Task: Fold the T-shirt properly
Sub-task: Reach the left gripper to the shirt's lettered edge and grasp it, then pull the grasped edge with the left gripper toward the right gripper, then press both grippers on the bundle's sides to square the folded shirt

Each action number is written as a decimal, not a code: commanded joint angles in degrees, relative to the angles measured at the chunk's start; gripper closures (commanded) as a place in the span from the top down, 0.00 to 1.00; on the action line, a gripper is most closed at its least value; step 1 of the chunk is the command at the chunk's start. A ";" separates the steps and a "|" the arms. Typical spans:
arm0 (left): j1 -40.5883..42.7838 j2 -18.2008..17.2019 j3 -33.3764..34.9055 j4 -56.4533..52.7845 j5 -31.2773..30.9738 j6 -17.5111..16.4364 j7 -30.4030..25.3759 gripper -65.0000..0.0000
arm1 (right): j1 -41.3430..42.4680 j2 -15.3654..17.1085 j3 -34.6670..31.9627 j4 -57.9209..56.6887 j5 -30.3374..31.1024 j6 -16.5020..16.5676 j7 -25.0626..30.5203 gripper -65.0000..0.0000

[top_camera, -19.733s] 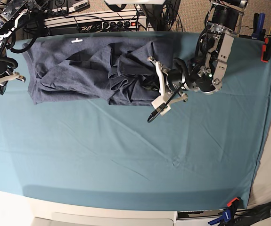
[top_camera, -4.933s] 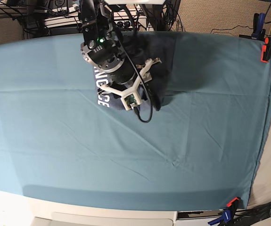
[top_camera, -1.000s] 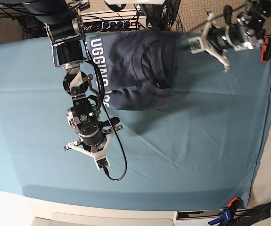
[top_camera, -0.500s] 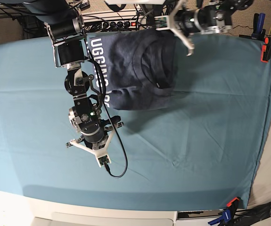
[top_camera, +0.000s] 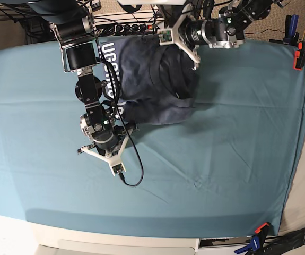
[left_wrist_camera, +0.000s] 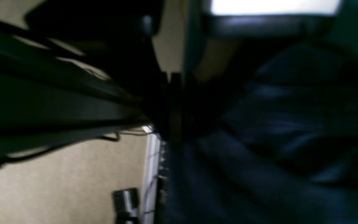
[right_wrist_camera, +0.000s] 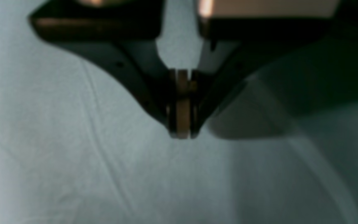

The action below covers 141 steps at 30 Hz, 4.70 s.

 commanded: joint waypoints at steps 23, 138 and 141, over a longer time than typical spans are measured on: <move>-4.48 0.13 0.20 -2.60 0.02 6.05 -0.04 0.00 | 1.53 0.02 0.11 0.70 0.13 2.01 -2.32 0.00; -11.08 -1.57 -15.52 -8.33 -17.20 11.80 5.95 0.00 | -23.04 6.95 0.15 25.49 7.30 12.00 -16.79 0.00; -12.46 -1.57 -15.52 -8.35 -16.83 11.80 5.38 0.00 | -24.50 7.21 0.11 25.53 7.89 12.02 -17.31 0.00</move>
